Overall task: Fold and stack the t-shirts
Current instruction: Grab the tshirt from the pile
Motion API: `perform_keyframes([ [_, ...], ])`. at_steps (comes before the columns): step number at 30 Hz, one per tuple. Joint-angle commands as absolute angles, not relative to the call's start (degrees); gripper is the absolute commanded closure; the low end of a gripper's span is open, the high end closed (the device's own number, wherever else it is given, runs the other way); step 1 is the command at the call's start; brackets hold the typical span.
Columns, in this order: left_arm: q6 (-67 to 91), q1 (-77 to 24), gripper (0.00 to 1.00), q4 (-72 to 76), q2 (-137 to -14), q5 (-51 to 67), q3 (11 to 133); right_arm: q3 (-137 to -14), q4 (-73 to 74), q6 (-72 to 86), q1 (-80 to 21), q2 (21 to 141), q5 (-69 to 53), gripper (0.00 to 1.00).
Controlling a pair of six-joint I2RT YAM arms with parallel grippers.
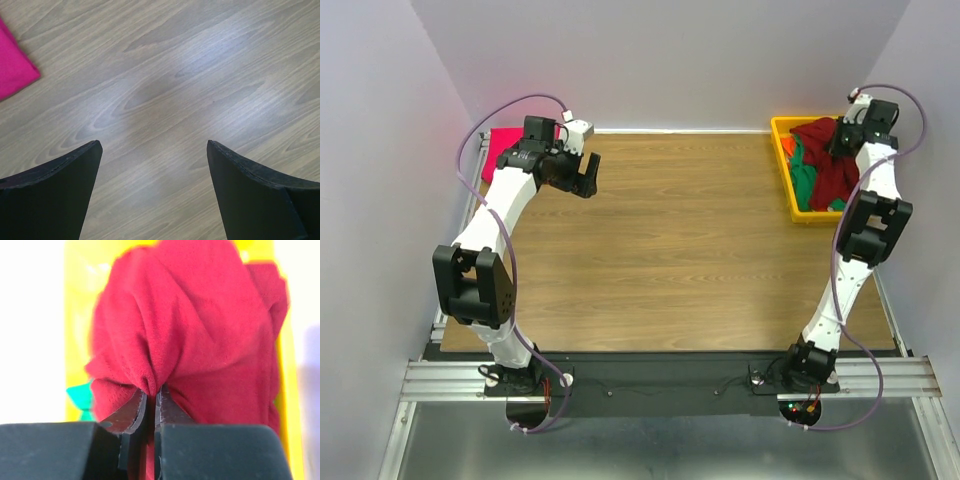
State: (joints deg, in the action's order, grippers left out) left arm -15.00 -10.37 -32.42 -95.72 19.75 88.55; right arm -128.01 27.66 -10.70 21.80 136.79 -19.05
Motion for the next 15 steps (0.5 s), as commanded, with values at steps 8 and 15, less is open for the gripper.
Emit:
perform_keyframes([
  [8, -13.4, -5.2, 0.02, -29.2, -93.0, 28.7, 89.7, -128.1, 24.2, -0.2, 22.1, 110.7, -34.7, 0.99],
  [15, -12.7, -2.8, 0.02, -27.5, -89.7, 31.5, 88.2, -130.1, 23.1, 7.8, 19.8, 102.9, -45.9, 0.99],
])
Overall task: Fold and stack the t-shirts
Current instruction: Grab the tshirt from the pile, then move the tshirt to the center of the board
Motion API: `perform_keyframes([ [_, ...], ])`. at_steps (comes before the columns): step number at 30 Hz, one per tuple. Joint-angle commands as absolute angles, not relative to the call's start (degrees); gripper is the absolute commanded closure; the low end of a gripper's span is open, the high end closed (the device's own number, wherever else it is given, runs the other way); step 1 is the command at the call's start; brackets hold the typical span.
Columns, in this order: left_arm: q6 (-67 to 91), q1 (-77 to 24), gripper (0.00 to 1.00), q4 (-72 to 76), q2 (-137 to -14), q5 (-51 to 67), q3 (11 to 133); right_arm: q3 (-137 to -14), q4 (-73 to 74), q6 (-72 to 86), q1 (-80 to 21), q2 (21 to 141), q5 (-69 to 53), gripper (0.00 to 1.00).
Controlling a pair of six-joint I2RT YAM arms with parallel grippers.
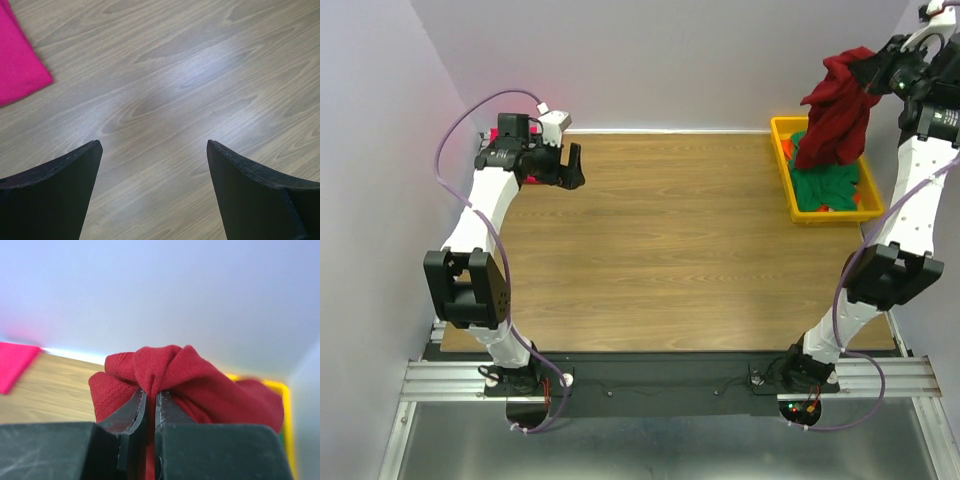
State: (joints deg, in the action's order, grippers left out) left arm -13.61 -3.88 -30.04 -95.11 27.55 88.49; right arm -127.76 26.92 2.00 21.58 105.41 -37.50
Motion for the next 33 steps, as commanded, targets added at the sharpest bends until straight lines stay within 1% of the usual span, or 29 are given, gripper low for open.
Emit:
perform_keyframes([
  [1, -12.6, -2.6, 0.02, -27.5, -89.3, 32.5, 88.1, -130.3, 22.4, 8.6, 18.9, 101.4, -46.4, 0.99],
  [4, -12.2, -1.4, 0.02, -27.1, -87.5, 33.7, 87.8, -130.5, 21.5, 10.0, 14.3, 99.1, -46.9, 0.99],
  [8, -12.0, -0.4, 0.02, -26.9, -85.1, 35.6, 87.3, -126.6, 20.4, 11.8, 7.5, 94.4, -45.4, 0.99],
  [9, -12.0, 1.1, 0.02, -26.9, -84.6, 36.0, 87.0, -125.2, 20.3, 12.1, 6.3, 92.4, -45.3, 0.99],
  [12, -12.4, 2.4, 0.02, -26.3, -81.7, 37.5, 85.3, -117.4, 19.9, 13.9, 1.3, 88.8, -45.6, 0.99],
  [13, -13.0, 2.5, 0.02, -25.8, -81.0, 38.3, 83.9, -112.2, 19.9, 14.3, 0.7, 87.7, -46.0, 1.0],
  [14, -13.3, 2.7, 0.02, -25.5, -80.4, 38.3, 83.2, -109.8, 19.9, 15.2, 0.4, 86.8, -46.0, 0.98],
  [15, -13.8, 2.7, 0.01, -25.1, -79.4, 38.6, 81.9, -104.6, 19.8, 16.2, 0.4, 85.2, -44.8, 0.68],
  [16, -14.3, 2.7, 0.01, -25.0, -78.9, 38.9, 81.3, -102.2, 19.9, 17.5, 0.4, 84.4, -42.6, 0.49],
  [17, -14.8, 2.7, 0.01, -25.0, -78.5, 39.5, 80.7, -99.1, 20.1, 17.9, 0.6, 83.7, -39.9, 0.34],
  [18, -15.4, 2.7, 0.01, -24.9, -77.8, 40.1, 80.2, -96.6, 20.0, 17.1, 1.1, 82.7, -36.7, 0.22],
  [19, -16.1, 2.7, 0.01, -24.7, -77.4, 41.3, 79.0, -94.6, 20.1, 16.4, 1.2, 81.7, -35.6, 0.08],
  [20, -17.8, 2.6, 0.01, -24.7, -76.9, 41.9, 78.3, -91.1, 20.2, 14.6, 1.2, 81.2, -34.9, 0.06],
  [24, -22.7, 1.0, 0.01, -24.7, -76.6, 40.3, 75.3, -84.0, 21.7, 11.1, 1.2, 80.3, -32.1, 0.06],
  [27, -27.9, -3.7, 0.03, -25.4, -78.0, 35.3, 72.8, -78.1, 22.6, 8.8, 1.2, 80.2, -33.6, 0.12],
  [30, -29.9, -9.0, 0.08, -25.4, -79.6, 30.8, 70.8, -71.5, 22.9, 5.8, 1.1, 81.2, -36.2, 0.16],
  [31, -30.4, -10.7, 0.1, -25.3, -81.5, 29.8, 70.6, -69.8, 23.0, 5.1, 1.1, 81.6, -36.3, 0.19],
  [33, -30.5, -12.0, 0.12, -25.4, -85.3, 29.6, 71.1, -67.8, 23.1, 3.4, 1.0, 83.9, -37.5, 0.21],
])
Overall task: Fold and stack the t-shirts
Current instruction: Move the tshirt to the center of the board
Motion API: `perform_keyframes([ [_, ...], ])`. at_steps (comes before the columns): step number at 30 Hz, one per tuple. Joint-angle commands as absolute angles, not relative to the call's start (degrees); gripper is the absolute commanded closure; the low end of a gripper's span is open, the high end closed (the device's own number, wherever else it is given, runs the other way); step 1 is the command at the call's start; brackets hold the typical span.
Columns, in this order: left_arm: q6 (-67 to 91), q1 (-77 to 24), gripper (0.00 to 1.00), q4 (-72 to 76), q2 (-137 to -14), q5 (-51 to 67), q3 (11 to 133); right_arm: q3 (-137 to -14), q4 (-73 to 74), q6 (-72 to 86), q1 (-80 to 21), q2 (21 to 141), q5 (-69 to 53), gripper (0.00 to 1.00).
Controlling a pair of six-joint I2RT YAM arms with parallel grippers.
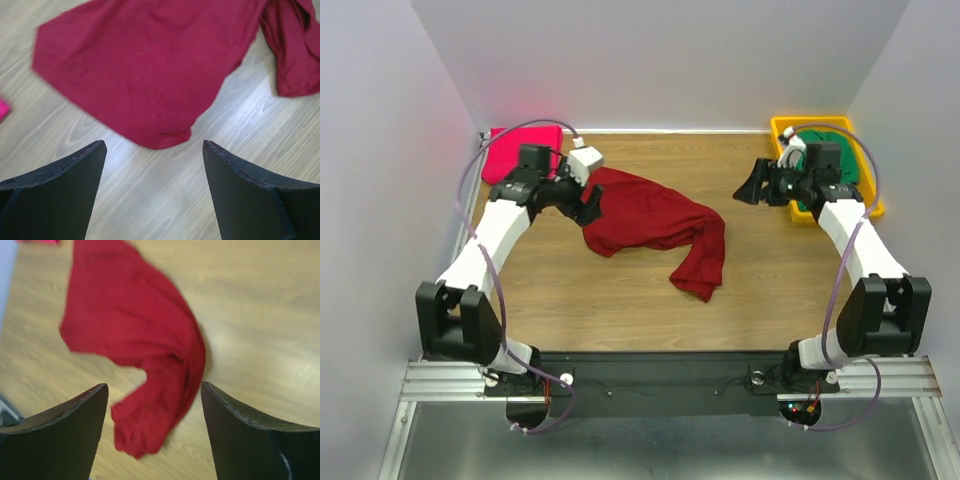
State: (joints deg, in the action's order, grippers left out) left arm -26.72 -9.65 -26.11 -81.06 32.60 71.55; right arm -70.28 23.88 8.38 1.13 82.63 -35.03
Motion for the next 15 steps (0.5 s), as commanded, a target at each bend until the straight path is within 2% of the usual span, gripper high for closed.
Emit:
perform_keyframes([
  [1, -31.4, -12.4, 0.15, -26.6, -86.8, 30.1, 72.6, -66.0, 23.5, 2.7, 1.0, 84.7, -37.8, 0.21],
  [4, -32.8, -14.2, 0.21, -29.1, -92.1, 28.6, 74.9, -63.0, 23.8, 1.7, 0.6, 86.4, -39.2, 0.26],
  [10, -34.7, -15.9, 0.26, -30.2, -94.6, 23.9, 71.5, -58.9, 24.5, 0.8, -3.5, 86.1, -41.7, 0.39],
  [12, -35.2, -16.0, 0.28, -31.0, -94.3, 22.4, 69.9, -58.8, 24.2, 1.1, -5.3, 86.5, -40.6, 0.38],
  [15, -35.7, -16.0, 0.28, -31.3, -93.0, 21.7, 67.1, -59.8, 22.2, 3.2, -7.9, 87.1, -36.1, 0.29],
])
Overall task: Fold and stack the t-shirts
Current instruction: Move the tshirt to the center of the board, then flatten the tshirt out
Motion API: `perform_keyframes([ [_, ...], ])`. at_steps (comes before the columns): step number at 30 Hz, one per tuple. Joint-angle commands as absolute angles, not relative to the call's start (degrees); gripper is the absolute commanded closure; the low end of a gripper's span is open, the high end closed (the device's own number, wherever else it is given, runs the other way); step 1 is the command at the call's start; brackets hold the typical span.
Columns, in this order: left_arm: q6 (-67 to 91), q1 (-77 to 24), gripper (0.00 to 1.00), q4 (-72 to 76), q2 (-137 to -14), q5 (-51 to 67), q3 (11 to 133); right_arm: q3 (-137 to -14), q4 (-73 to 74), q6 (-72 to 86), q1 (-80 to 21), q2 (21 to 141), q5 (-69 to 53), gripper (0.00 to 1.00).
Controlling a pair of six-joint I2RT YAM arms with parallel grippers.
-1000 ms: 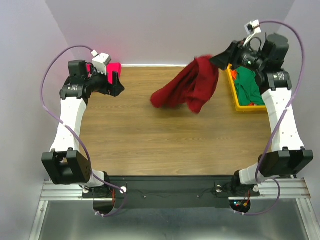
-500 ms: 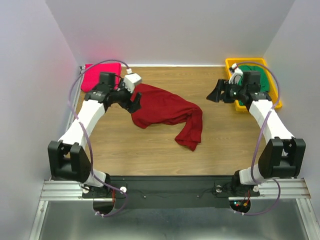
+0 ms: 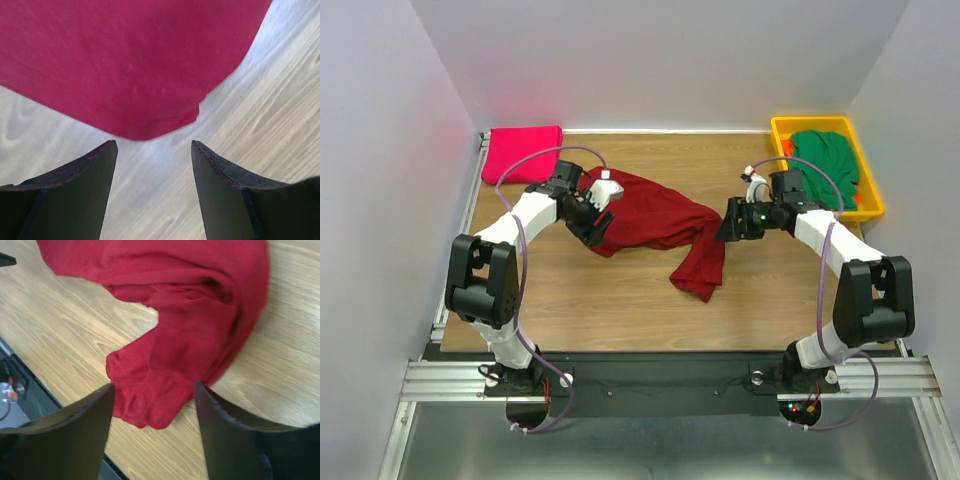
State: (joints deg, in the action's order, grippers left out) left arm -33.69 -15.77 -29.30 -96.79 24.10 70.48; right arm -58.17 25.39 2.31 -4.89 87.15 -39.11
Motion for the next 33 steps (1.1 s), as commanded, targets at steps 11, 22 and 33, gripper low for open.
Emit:
perform_keyframes([
  [11, -35.5, -19.2, 0.27, -29.7, -91.3, 19.9, 63.0, -66.3, 20.0, 12.9, -11.0, 93.7, -28.5, 0.37],
  [22, -34.6, -22.0, 0.3, -29.1, -91.9, 20.4, 62.9, -70.3, 19.2, 16.2, -12.0, 99.1, -24.4, 0.28],
  [33, -33.5, -24.7, 0.3, -27.2, -94.9, 20.0, 63.2, -71.8, 20.3, 15.0, -12.1, 101.0, -17.2, 0.82],
])
